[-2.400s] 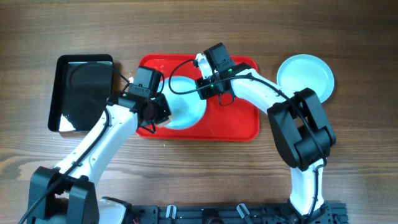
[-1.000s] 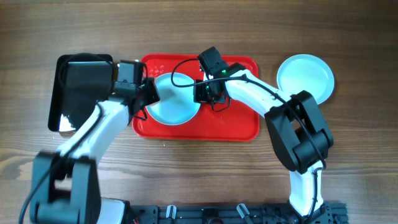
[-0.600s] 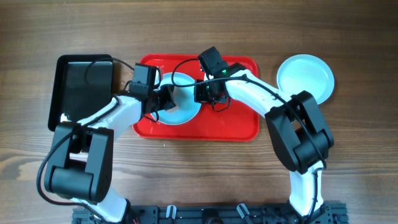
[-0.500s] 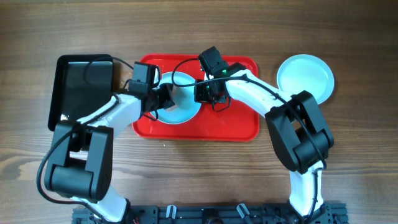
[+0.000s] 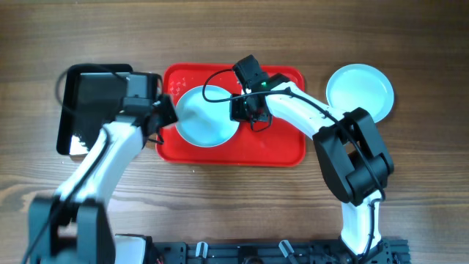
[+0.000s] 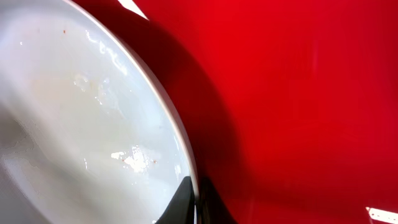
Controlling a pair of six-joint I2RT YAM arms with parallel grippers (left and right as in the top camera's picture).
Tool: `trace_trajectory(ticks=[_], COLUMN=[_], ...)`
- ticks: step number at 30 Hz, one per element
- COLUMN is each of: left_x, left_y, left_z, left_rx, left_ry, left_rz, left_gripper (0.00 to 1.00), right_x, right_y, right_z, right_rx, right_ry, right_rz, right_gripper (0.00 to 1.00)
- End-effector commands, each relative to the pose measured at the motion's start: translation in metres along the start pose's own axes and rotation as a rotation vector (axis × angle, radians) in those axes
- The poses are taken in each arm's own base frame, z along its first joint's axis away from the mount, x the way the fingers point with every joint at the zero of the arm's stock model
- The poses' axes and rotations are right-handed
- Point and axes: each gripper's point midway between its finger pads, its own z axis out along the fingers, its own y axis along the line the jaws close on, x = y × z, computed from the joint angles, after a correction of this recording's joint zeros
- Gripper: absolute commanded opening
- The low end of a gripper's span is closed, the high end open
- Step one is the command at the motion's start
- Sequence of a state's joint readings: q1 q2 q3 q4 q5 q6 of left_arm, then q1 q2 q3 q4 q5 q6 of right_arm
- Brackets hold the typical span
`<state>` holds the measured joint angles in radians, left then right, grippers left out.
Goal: Clean dirty plates on tray and stack at the side
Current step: 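Scrub the held plate with the sponge in the left gripper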
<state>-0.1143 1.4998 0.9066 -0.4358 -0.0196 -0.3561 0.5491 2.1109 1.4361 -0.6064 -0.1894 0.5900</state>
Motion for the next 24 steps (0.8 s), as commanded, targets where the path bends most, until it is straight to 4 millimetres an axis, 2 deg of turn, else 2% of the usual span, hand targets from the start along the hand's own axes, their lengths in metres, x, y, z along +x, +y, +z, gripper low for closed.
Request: trace_trajectory(ticks=[1,3,5,6,8,10,11,14,16,18,22,24], left_x=[-0.023,-0.014,0.003,0.009,0.022,0.036,0.045,0.048,0.046,0.043,0.041,0.041], left_y=[-0.007,-0.013,-0.010,-0.008,-0.003,-0.006,-0.016,-0.022,-0.026,-0.030,-0.034,-0.034], left_z=[-0.054,-0.060,-0.051,-0.043,-0.024,-0.010,0.000,0.007,0.009,0.008,0.008,0.008], left_rx=[0.059,0.102,0.095,0.080,0.049,0.066,0.118,0.154,0.169,0.193,0.216,0.216], left_ry=[-0.137,-0.102,-0.020,0.013,0.083,0.159,0.214,0.241,0.230,0.223,0.217,0.218], left_rz=[0.000,0.003,-0.009,-0.024,-0.074,-0.089,-0.095,-0.099,-0.096,-0.095,-0.094,-0.094], left_gripper=[0.04,0.04,0.04,0.04,0.04,0.04,0.04,0.04,0.04,0.04,0.04,0.04], right_x=[0.006,0.003,-0.013,-0.025,-0.052,-0.069,-0.079,-0.081,-0.076,-0.073,-0.057,-0.054], right_y=[-0.042,-0.040,-0.039,-0.038,-0.035,-0.038,-0.041,-0.040,-0.029,-0.024,0.008,0.013], right_z=[0.017,0.016,-0.007,-0.028,-0.082,-0.140,-0.187,-0.242,-0.266,-0.280,-0.292,-0.302], right_rx=[0.166,0.160,0.186,0.210,0.288,0.392,0.478,0.598,0.725,0.863,1.041,1.123], right_ry=[0.002,-0.008,-0.068,-0.115,-0.231,-0.339,-0.438,-0.570,-0.616,-0.643,-0.624,-0.639], right_rz=[0.020,0.012,0.005,-0.010,-0.060,-0.119,-0.182,-0.253,-0.401,-0.486,-0.745,-0.780], right_gripper=[0.04,0.04,0.04,0.04,0.04,0.04,0.04,0.04,0.04,0.04,0.04,0.04])
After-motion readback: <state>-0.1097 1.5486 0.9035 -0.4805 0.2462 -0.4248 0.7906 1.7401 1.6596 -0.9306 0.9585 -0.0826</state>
